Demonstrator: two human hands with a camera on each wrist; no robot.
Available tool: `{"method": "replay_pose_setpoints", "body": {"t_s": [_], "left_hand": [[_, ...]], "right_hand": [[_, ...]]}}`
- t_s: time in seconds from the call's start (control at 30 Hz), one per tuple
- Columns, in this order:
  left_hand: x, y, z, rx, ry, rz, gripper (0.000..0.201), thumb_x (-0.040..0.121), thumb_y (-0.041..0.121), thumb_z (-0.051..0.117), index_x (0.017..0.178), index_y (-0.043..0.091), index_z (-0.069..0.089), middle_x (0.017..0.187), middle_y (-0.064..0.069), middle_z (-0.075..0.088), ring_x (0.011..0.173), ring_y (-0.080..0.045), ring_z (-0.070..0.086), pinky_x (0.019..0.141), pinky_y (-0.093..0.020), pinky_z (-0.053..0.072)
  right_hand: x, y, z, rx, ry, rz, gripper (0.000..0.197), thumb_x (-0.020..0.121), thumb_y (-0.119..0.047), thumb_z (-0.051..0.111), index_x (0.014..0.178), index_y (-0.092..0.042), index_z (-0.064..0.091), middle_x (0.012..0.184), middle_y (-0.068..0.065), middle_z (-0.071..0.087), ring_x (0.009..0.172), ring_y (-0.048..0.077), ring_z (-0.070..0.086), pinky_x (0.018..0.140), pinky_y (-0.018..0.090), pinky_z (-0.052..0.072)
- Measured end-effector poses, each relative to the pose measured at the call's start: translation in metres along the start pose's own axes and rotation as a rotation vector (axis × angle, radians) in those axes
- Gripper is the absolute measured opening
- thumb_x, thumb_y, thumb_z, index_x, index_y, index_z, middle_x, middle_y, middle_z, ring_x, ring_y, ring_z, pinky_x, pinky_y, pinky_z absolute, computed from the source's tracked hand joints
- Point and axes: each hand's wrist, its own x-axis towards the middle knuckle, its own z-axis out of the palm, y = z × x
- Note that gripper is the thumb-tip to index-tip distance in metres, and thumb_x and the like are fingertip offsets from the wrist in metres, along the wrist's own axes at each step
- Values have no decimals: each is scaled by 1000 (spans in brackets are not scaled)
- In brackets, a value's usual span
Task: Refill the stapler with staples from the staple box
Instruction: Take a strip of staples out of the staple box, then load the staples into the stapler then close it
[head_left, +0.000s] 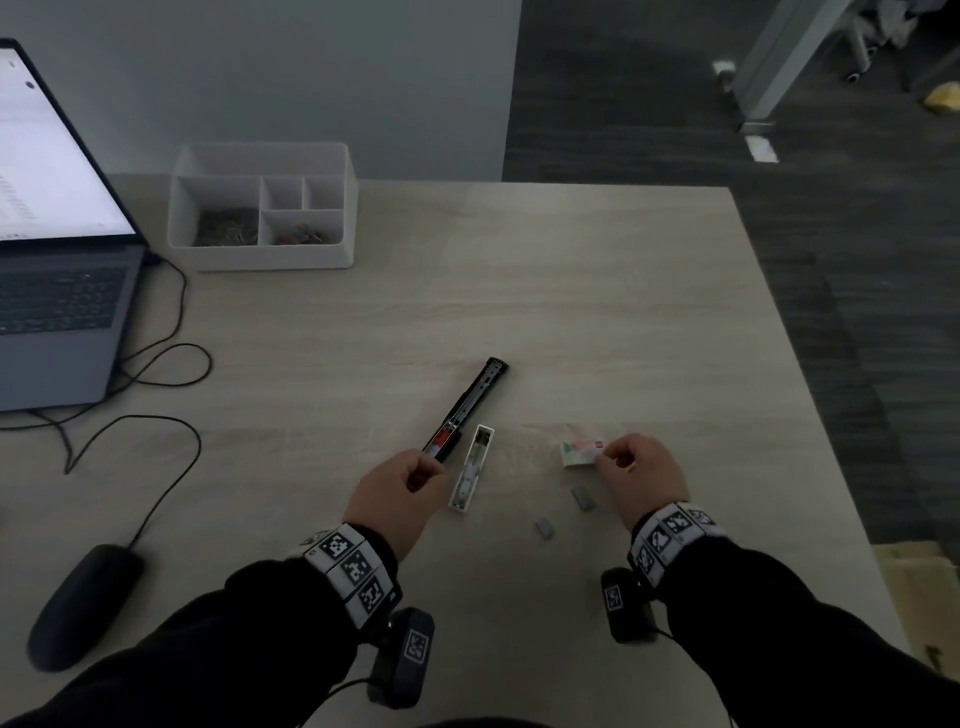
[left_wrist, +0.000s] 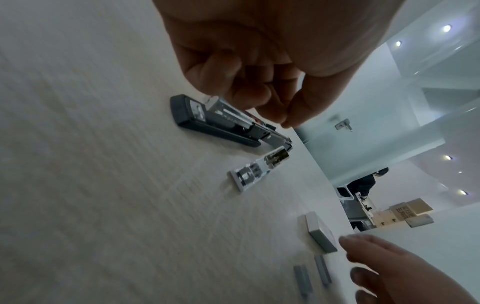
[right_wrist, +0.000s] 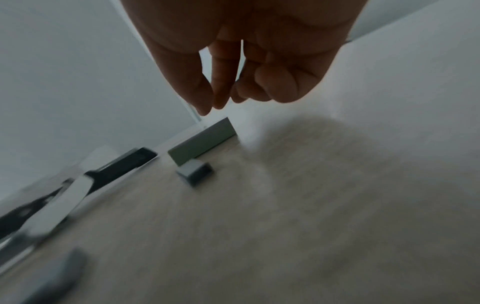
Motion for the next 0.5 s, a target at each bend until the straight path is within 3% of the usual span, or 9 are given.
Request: {"method": "replay_pose_setpoints", "body": {"t_s": [0.1, 0.17, 0.23, 0.33, 0.4, 0.5], "left_hand": [[13, -4, -7, 19, 101, 40, 7, 83, 26, 67, 76, 29, 65, 77, 6, 62, 67, -12, 57, 64, -30, 51], [22, -9, -9, 45, 136, 26, 2, 82, 28, 67, 83, 28, 66, 88, 5, 60, 76, -11, 57, 72, -34, 53], [30, -17, -9, 48, 143, -3, 8, 81, 30, 67, 89, 28, 66, 94, 7, 58, 82, -12, 58, 78, -36, 55], [35, -26, -4, 18, 108, -25, 17, 76, 31, 70, 92, 28, 66, 94, 3, 61, 80, -16, 63, 75, -43, 59], [35, -30, 0, 13, 66, -39, 28, 74, 29, 74, 100, 23, 67, 93, -1, 65, 77, -16, 65, 73, -40, 60], [33, -35, 4, 90, 23, -33, 48, 70, 33, 77, 114, 22, 63, 101, 0, 64, 84, -13, 63, 81, -35, 56]], "right_hand": [[-13, 3, 2, -103, -138, -62, 12, 77, -29, 72, 76, -24, 61, 81, 2, 59, 76, 20, 54, 70, 25, 39], [-18, 6, 6, -132, -209, -69, 17, 76, -35, 72, 86, -24, 64, 86, 1, 60, 78, 19, 56, 72, 27, 43], [-22, 7, 10, -159, -258, -91, 26, 76, -38, 71, 96, -23, 65, 92, 0, 61, 82, 18, 59, 78, 30, 49], [-26, 4, 12, -177, -321, -126, 38, 76, -35, 68, 113, -27, 63, 108, 0, 60, 92, 18, 61, 87, 33, 51], [-28, 2, 11, -179, -347, -144, 46, 74, -31, 69, 120, -29, 61, 120, -2, 57, 99, 17, 62, 92, 33, 50], [-29, 2, 9, -232, -393, -203, 49, 74, -24, 66, 122, -27, 60, 131, 0, 53, 111, 21, 59, 97, 33, 49]]}}
